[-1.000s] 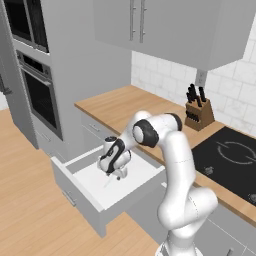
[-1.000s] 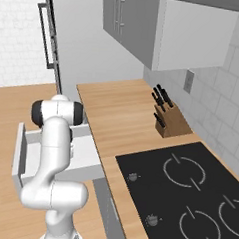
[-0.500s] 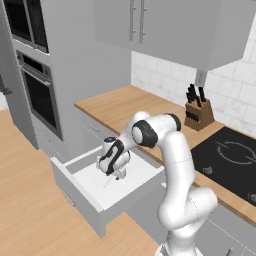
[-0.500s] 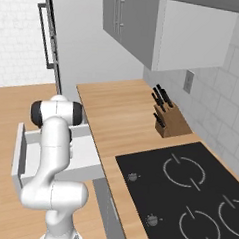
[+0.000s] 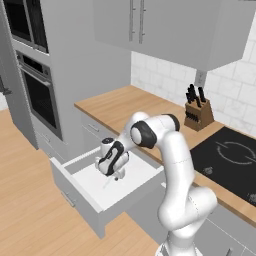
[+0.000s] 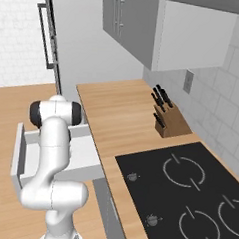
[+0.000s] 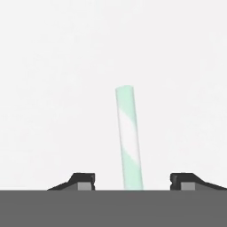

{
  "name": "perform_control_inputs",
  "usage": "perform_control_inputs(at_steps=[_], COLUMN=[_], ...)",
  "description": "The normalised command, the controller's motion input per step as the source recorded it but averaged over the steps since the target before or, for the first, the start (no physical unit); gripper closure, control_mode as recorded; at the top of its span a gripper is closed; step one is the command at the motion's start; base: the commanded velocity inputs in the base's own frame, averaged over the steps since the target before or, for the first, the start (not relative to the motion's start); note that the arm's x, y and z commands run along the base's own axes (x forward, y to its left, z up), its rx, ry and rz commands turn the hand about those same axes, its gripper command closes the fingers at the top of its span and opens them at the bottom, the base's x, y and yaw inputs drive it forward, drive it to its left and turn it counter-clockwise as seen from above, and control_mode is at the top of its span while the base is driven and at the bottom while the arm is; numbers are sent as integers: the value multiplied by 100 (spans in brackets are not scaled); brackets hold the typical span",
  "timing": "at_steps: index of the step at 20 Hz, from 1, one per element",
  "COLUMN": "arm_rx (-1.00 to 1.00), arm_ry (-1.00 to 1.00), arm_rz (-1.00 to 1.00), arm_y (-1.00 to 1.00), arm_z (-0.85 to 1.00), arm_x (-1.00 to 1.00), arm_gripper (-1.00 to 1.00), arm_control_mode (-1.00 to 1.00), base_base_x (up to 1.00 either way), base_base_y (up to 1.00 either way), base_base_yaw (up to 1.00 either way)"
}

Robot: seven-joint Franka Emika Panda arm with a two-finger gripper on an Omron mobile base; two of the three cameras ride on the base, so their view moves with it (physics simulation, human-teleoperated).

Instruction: Take a straw from the drawer in front and place it inside the glass cup on the dining counter.

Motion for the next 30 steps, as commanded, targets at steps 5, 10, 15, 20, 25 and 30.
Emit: perform_control_inputs(at_steps=[5,10,15,20,25,30], arm_rx=[0,0,0,8,20,16], arm_ry=[0,0,-1,-13,-16,-3], arm_rz=[0,0,0,0,2,13], arm_y=[0,0,0,-4,-23,-21], arm_z=[-22,-12,-7,62,100,100], arm_x=[2,0,0,-24,-25,-13], arm_gripper=[100,100,100,100,100,100], arm_control_mode=[-100,-100,-100,-100,-100,-100], base_base_x=[0,0,0,0,0,0], base_base_y=[0,0,0,0,0,0], base_base_yaw=[0,0,0,0,0,0])
